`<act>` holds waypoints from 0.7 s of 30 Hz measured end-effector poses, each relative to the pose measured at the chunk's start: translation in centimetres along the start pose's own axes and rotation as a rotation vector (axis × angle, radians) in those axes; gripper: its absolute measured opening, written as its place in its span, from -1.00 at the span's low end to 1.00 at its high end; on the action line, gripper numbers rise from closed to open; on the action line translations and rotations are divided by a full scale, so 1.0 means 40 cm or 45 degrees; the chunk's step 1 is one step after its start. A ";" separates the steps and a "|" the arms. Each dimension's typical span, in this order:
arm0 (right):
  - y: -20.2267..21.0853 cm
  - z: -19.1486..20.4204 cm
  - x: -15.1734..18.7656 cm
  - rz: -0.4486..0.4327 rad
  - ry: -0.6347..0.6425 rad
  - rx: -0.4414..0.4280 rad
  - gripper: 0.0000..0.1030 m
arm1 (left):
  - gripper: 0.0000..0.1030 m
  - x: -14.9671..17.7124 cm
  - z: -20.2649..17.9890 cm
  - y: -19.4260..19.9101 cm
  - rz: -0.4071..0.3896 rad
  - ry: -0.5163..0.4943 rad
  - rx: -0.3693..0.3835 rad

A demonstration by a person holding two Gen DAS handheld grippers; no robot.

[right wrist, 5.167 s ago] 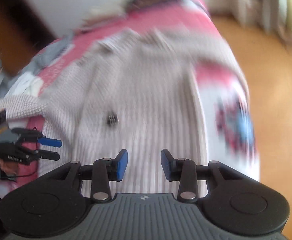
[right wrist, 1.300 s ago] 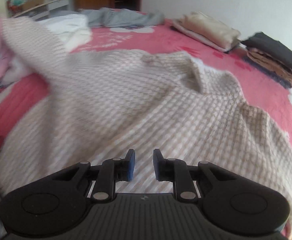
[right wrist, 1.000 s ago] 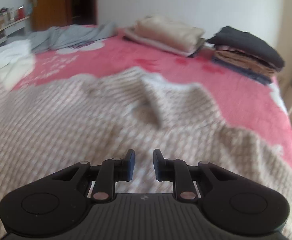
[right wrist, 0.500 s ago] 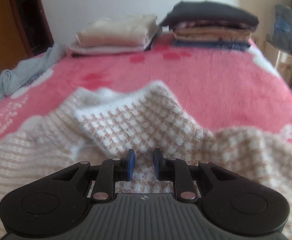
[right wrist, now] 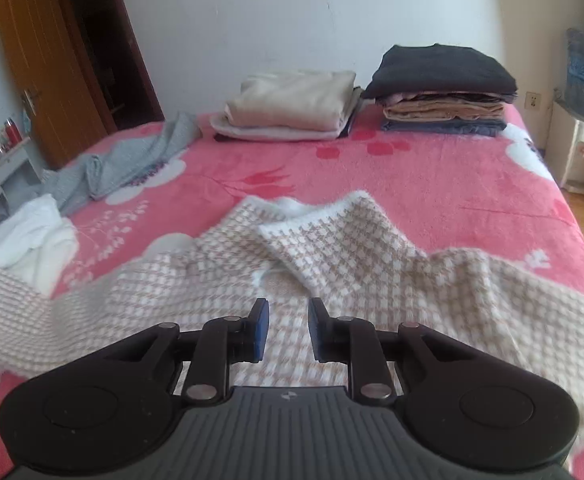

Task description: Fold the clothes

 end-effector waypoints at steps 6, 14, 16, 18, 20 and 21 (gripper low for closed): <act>0.100 0.079 0.077 -0.009 -0.040 -0.047 -0.30 | -0.23 -0.016 0.075 0.076 -0.091 0.188 -0.112; -0.009 0.061 0.283 0.233 0.009 0.112 -0.27 | -0.22 -0.048 0.171 0.094 -0.157 0.357 -0.308; -0.039 0.047 0.330 0.239 0.045 0.152 -0.20 | -0.22 -0.050 0.181 0.101 -0.151 0.366 -0.331; -0.034 0.057 0.332 0.213 0.069 0.175 -0.19 | -0.22 -0.050 0.180 0.106 -0.149 0.359 -0.339; -0.015 0.071 0.317 0.202 0.065 0.192 -0.19 | -0.20 -0.051 0.174 0.105 -0.155 0.349 -0.331; 0.008 0.076 0.303 0.164 0.050 0.187 -0.20 | -0.16 -0.050 0.173 0.106 -0.159 0.346 -0.330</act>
Point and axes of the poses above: each gripper's, at about its wrist camera, not at the fingertips, and y roughly against the way its jaws point, z to its left, x to its underside, the point moved 10 cm from there along -y, roughly the way its jaws point, and after that the axes turned 15 degrees about -x, right-handed, at the moved point
